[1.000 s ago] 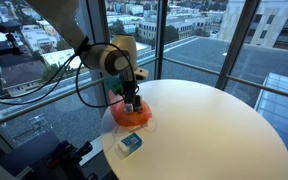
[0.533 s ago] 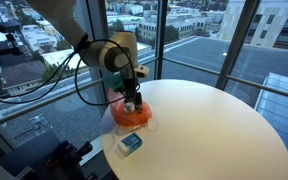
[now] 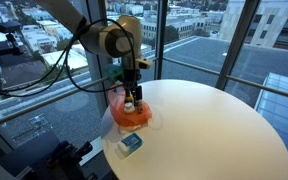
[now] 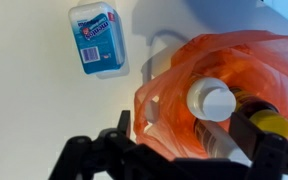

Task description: Pick up the white bottle on the table and put it in the plastic bag

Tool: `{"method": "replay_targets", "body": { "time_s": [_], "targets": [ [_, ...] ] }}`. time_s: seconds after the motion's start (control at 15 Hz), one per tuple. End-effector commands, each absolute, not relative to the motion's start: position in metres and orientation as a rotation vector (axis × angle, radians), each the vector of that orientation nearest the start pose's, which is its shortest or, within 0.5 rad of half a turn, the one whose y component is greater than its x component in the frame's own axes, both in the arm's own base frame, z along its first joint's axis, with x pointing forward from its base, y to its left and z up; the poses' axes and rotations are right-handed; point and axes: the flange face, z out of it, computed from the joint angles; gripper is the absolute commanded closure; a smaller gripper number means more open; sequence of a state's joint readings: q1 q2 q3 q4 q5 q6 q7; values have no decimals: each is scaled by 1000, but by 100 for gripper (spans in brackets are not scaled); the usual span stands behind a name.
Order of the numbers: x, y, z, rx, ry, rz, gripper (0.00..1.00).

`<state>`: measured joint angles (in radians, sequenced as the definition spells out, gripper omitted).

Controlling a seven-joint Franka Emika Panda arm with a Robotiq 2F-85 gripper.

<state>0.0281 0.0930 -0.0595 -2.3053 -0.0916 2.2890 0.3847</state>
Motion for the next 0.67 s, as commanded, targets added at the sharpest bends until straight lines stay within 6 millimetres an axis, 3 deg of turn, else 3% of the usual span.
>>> {"method": "replay_targets", "body": {
  "time_s": [0.0,0.27,0.6],
  "targets": [
    [508,-40,339,-3175,560,261,0],
    [498,-58,385,-3200,493,290,0],
    [478,-61,435,-3224,422,232,0]
  ]
}}
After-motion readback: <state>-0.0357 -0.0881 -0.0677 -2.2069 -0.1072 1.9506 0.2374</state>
